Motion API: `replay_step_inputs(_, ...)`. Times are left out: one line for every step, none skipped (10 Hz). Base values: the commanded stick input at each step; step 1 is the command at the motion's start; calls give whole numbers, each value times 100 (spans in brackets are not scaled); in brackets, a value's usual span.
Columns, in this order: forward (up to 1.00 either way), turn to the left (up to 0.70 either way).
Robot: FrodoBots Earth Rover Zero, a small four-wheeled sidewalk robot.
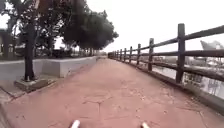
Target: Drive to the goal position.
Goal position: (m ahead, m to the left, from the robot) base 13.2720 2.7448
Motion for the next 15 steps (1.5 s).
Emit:
replay_step_inputs(70, 0)
replay_step_inputs(70, 0)
replay_step_inputs(70, 0)
replay_step_inputs(70, 0)
replay_step_inputs(70, 0)
replay_step_inputs(70, 0)
replay_step_inputs(70, 0)
replay_step_inputs(70, 0)
replay_step_inputs(70, 0)
replay_step_inputs(70, 0)
replay_step_inputs(70, 0)
replay_step_inputs(70, 0)
replay_step_inputs(70, 0)
replay_step_inputs(70, 0)
replay_step_inputs(70, 1)
